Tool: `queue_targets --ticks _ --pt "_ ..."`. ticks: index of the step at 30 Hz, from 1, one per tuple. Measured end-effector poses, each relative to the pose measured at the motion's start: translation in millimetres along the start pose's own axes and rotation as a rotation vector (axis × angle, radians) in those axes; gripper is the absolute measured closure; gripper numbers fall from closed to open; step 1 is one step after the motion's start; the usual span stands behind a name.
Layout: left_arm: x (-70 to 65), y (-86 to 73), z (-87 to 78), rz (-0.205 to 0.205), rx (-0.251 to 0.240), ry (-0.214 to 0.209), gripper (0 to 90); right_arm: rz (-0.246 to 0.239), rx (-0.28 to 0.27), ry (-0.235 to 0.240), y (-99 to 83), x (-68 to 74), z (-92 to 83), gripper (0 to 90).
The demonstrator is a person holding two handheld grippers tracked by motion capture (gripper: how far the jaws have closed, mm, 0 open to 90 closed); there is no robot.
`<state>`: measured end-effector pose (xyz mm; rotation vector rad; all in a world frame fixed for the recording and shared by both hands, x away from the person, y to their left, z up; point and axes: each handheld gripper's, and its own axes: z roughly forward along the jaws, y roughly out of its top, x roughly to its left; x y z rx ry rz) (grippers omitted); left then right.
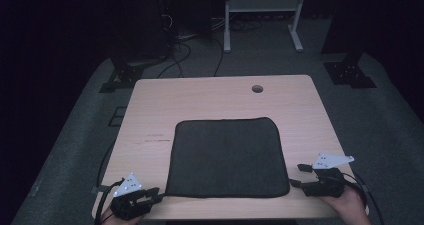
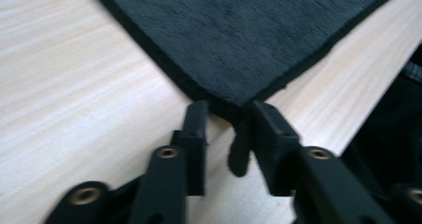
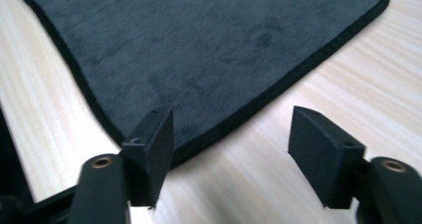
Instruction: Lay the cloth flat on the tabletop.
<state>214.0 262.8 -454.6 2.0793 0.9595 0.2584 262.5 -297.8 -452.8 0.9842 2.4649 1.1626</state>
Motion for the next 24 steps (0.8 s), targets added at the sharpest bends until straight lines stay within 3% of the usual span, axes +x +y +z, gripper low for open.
queue_targets --ticks 8,11,17,24 --pt "9.6 10.4 -1.5 -0.012 -0.049 0.049 35.8 0.004 -0.014 -0.019 7.6 -3.5 8.3 20.1" --pt "13.7 16.8 2.4 0.007 -0.052 0.071 28.3 0.017 -0.029 -0.011 12.0 -6.8 12.8 17.3" --pt "23.9 29.1 14.6 0.013 -0.060 0.110 20.2 0.010 -0.040 -0.013 25.1 -8.7 27.6 13.9" --pt "38.2 46.7 34.0 0.014 -0.081 0.133 17.6 -0.012 0.015 -0.063 34.4 -9.8 49.0 12.6"
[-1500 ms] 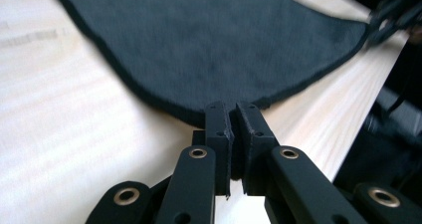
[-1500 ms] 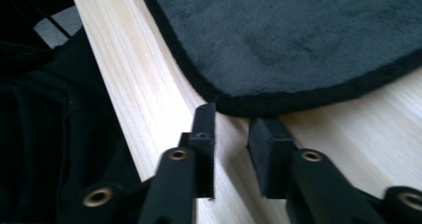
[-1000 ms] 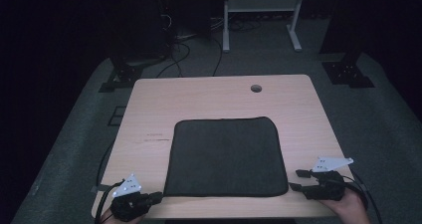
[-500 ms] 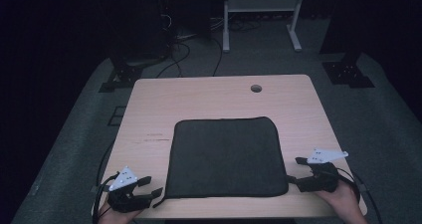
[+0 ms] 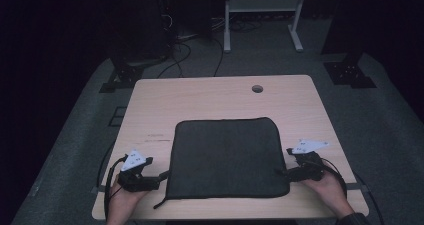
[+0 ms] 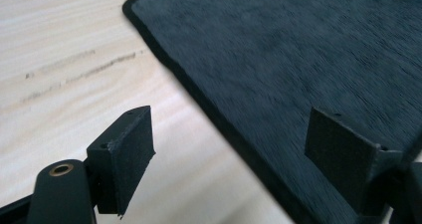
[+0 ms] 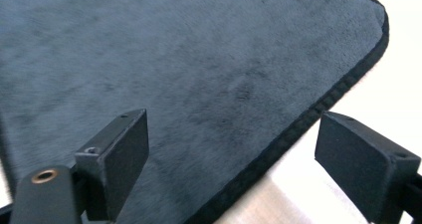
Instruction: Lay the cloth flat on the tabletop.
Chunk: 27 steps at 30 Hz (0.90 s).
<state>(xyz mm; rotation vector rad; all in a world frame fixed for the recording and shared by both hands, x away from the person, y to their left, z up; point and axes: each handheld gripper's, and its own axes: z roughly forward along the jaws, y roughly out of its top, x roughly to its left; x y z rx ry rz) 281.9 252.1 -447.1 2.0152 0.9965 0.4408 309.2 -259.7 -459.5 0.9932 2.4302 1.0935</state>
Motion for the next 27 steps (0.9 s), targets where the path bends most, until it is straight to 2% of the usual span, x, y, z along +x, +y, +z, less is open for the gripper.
queue_targets --ticks 5,6,7,9,10,15,16,17,19,21,24,27 --pt "9.8 10.3 22.1 -0.007 0.015 0.015 12.7 0.023 0.015 -0.061 -1.1 -13.0 9.6 9.2" --pt "9.8 10.3 22.1 -0.007 0.015 0.015 12.7 0.023 0.015 -0.061 -1.1 -13.0 9.6 9.2" --pt "13.6 13.6 29.1 -0.014 0.020 0.023 12.7 0.056 0.017 -0.098 -3.2 -21.2 11.2 9.0" --pt "17.7 16.7 37.6 -0.022 0.032 0.043 12.7 0.087 0.024 -0.133 -5.9 -30.1 11.6 9.0" --pt "19.7 17.8 41.2 -0.034 0.030 0.042 13.0 0.101 0.028 -0.152 -7.3 -34.1 11.5 9.0" --pt "25.6 23.3 56.7 -0.043 0.066 0.058 15.3 0.169 0.038 -0.225 -15.8 -54.0 10.6 8.0" --pt "26.8 24.3 60.4 -0.046 0.070 0.056 16.5 0.177 0.042 -0.236 -17.1 -56.5 10.8 8.0" --pt "27.3 25.0 63.2 -0.050 0.078 0.061 21.9 0.190 0.047 -0.251 -19.1 -60.4 11.0 8.0" --pt "27.4 26.1 68.2 -0.053 0.096 0.085 23.7 0.205 0.049 -0.269 -22.2 -64.8 9.6 8.0" --pt "27.7 25.7 70.9 -0.043 0.099 0.105 30.7 0.212 0.045 -0.277 -23.7 -68.1 8.5 8.0" --pt "29.4 25.0 72.4 -0.039 0.097 0.123 38.5 0.212 0.040 -0.272 -24.3 -70.4 9.2 6.7" --pt "30.4 24.4 74.5 -0.040 0.106 0.127 41.9 0.207 0.035 -0.272 -25.6 -70.8 8.5 6.6"
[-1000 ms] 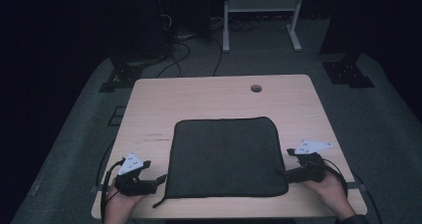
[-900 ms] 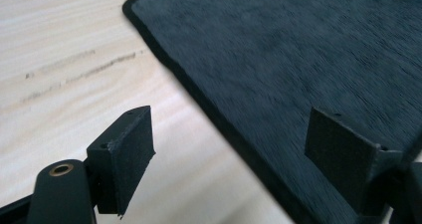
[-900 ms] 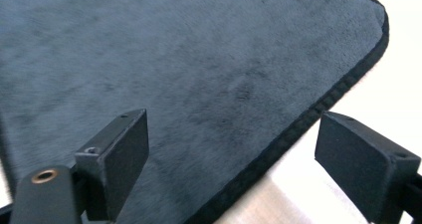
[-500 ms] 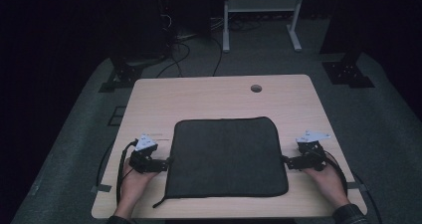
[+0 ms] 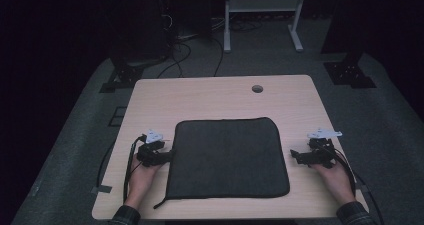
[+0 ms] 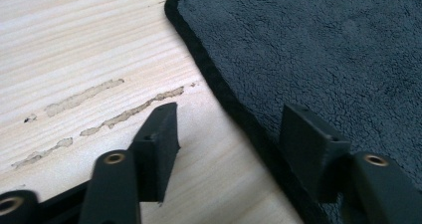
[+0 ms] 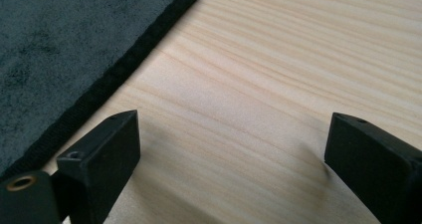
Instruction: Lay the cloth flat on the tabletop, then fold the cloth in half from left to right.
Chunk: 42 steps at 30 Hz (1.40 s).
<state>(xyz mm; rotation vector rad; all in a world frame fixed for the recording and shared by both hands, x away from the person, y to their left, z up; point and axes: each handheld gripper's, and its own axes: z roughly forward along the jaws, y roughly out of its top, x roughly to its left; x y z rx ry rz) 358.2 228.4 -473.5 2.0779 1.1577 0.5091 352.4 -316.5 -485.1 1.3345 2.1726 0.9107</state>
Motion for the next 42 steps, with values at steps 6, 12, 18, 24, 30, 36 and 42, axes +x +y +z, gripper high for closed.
queue_targets --ticks 6,12,18,24,30,36,42 --pt "-4.4 -0.9 0.2 0.016 -0.004 -0.024 56.0 0.016 -0.004 -0.004 -0.9 -4.4 1.8 2.9" --pt "-8.0 -3.1 -0.3 0.021 -0.021 -0.066 75.5 0.013 -0.005 -0.009 -1.5 -5.2 1.3 2.9" --pt "-5.0 -2.9 0.7 -0.009 -0.022 -0.106 87.0 0.023 0.002 0.004 -1.8 -6.4 1.4 3.0" --pt "-1.7 -3.1 0.5 -0.046 -0.046 -0.134 87.7 0.031 0.005 0.012 -1.7 -7.3 1.7 2.9" --pt "0.2 2.2 -4.7 -0.085 -0.109 -0.196 87.8 0.027 0.005 0.016 -1.7 -7.0 1.8 2.9" --pt "-5.2 10.5 -8.3 -0.084 -0.166 -0.261 87.8 0.024 0.005 0.019 -1.5 -6.8 2.0 3.0" --pt "-16.6 22.8 -1.9 -0.083 -0.184 -0.315 87.8 0.020 0.005 0.022 -0.8 -6.5 2.7 2.8"
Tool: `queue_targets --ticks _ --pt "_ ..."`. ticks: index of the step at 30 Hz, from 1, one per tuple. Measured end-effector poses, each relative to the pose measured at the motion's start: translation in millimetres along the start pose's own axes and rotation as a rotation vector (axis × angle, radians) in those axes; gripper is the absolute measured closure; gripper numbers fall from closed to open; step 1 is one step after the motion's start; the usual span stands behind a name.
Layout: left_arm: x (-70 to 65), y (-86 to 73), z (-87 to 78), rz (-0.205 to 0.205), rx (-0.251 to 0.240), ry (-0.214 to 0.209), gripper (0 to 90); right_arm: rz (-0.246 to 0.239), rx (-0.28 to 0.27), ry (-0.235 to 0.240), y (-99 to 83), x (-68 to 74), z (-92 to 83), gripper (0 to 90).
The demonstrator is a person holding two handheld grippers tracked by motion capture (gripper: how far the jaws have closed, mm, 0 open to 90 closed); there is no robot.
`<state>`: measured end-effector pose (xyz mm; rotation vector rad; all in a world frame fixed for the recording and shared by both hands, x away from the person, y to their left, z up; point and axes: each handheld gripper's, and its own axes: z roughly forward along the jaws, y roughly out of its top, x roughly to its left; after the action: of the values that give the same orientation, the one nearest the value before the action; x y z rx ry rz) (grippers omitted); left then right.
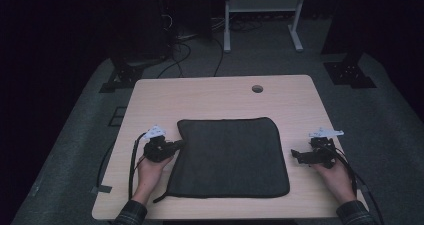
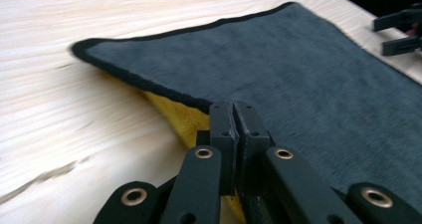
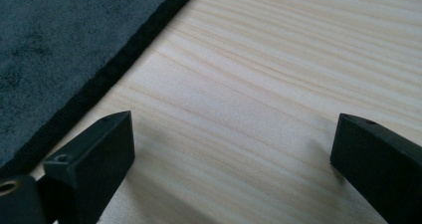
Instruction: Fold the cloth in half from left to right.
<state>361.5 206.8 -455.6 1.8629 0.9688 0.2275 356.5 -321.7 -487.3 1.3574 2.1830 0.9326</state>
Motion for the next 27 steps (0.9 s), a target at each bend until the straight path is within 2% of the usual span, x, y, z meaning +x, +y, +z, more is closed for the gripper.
queue_targets --ticks 5,10,16,27 --pt "-8.4 8.5 13.9 0.013 0.005 -0.037 87.8 0.005 0.002 -0.001 -0.1 0.4 -0.2 2.9" --pt "-17.0 15.8 27.6 -0.001 -0.006 -0.081 87.8 0.005 0.001 -0.001 -0.1 0.5 -0.2 2.8" --pt "-31.9 27.2 40.3 0.016 -0.001 -0.110 87.8 0.004 0.002 0.002 -0.4 0.7 -0.4 2.8" --pt "-57.5 43.4 70.8 0.028 0.010 -0.190 87.8 0.000 0.002 0.002 -0.3 0.7 -0.3 2.8"
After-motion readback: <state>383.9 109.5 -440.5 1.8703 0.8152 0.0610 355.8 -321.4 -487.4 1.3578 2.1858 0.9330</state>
